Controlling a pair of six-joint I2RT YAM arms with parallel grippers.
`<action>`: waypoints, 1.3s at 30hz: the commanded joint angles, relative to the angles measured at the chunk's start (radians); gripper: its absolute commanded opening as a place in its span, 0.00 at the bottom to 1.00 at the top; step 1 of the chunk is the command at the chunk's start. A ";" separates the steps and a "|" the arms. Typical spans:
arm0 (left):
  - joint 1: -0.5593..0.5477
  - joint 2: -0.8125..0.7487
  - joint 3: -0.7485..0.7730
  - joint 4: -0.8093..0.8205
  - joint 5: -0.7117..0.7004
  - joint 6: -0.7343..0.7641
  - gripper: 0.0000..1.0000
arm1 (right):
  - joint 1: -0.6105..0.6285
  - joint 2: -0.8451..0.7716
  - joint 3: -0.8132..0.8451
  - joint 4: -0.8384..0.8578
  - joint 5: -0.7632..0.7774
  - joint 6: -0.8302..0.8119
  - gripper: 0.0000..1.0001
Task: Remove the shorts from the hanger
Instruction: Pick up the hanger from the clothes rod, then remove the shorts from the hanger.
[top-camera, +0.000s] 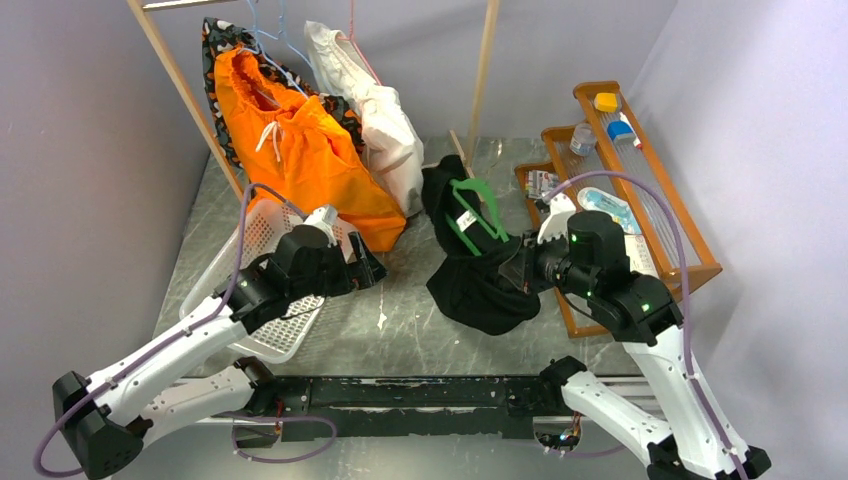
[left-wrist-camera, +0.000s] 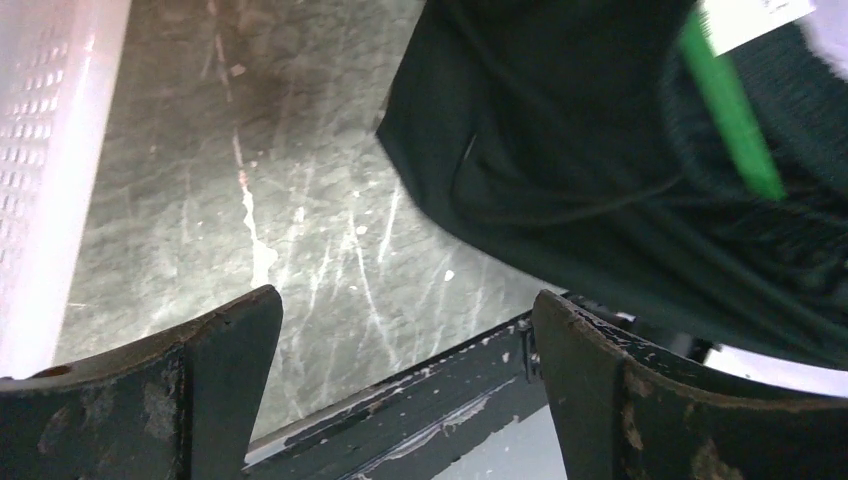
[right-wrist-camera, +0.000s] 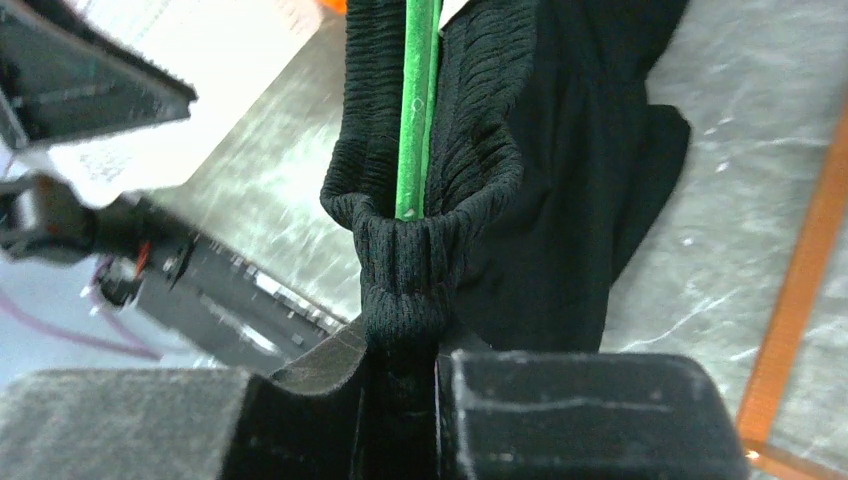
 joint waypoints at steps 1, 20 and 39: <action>-0.002 -0.055 0.038 0.086 0.064 -0.014 1.00 | 0.000 0.017 0.071 -0.099 -0.265 -0.066 0.00; -0.002 0.002 0.090 0.110 0.205 0.068 0.80 | 0.000 0.029 0.060 -0.159 -0.752 -0.243 0.00; -0.001 -0.054 0.199 -0.374 -0.349 0.046 0.07 | -0.002 0.068 -0.003 -0.132 -0.741 -0.244 0.00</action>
